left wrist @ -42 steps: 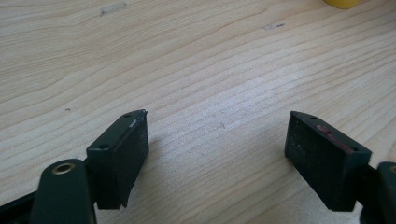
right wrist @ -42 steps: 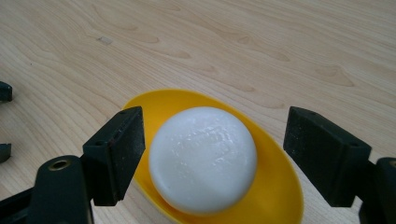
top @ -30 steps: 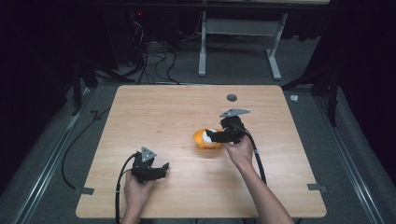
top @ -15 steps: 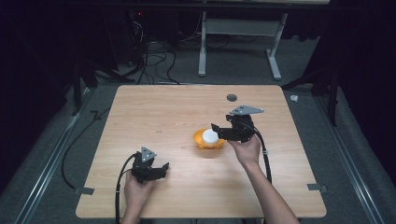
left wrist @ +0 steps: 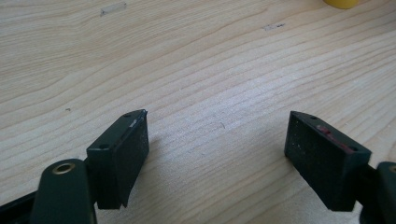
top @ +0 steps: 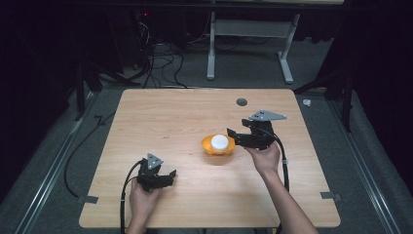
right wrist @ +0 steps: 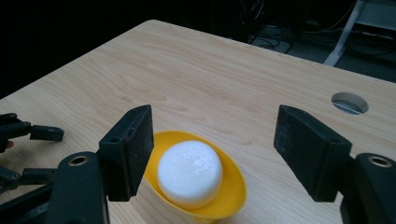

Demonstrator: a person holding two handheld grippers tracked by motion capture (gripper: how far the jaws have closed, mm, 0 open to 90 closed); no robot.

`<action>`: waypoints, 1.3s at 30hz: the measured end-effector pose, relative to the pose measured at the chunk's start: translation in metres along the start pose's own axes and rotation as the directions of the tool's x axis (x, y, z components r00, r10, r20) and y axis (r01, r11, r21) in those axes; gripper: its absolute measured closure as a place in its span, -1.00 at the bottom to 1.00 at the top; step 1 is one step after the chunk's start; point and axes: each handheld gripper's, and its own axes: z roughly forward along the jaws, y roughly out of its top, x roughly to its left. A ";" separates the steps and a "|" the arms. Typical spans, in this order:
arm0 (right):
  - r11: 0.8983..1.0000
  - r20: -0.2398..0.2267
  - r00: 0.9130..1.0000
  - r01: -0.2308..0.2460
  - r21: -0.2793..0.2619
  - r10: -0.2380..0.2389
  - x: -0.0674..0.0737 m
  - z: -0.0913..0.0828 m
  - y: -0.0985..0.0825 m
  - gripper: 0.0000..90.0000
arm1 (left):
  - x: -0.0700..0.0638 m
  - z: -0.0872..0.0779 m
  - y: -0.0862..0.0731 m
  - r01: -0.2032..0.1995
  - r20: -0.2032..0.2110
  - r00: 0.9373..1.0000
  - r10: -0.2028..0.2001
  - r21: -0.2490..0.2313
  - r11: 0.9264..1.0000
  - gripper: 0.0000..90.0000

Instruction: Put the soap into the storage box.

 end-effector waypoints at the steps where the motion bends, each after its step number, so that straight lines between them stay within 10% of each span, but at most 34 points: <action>1: 1.000 0.006 1.000 0.002 -0.005 -0.002 -0.002 -0.004 -0.001 -0.35 | 0.000 0.000 0.000 0.000 0.001 1.000 0.000 0.000 1.000 -0.51; 39: 0.993 0.102 0.993 -0.054 -0.104 0.064 -0.037 -0.075 -0.021 -0.32 | 0.000 0.000 0.000 -0.001 -0.001 1.000 0.001 0.001 1.000 -0.50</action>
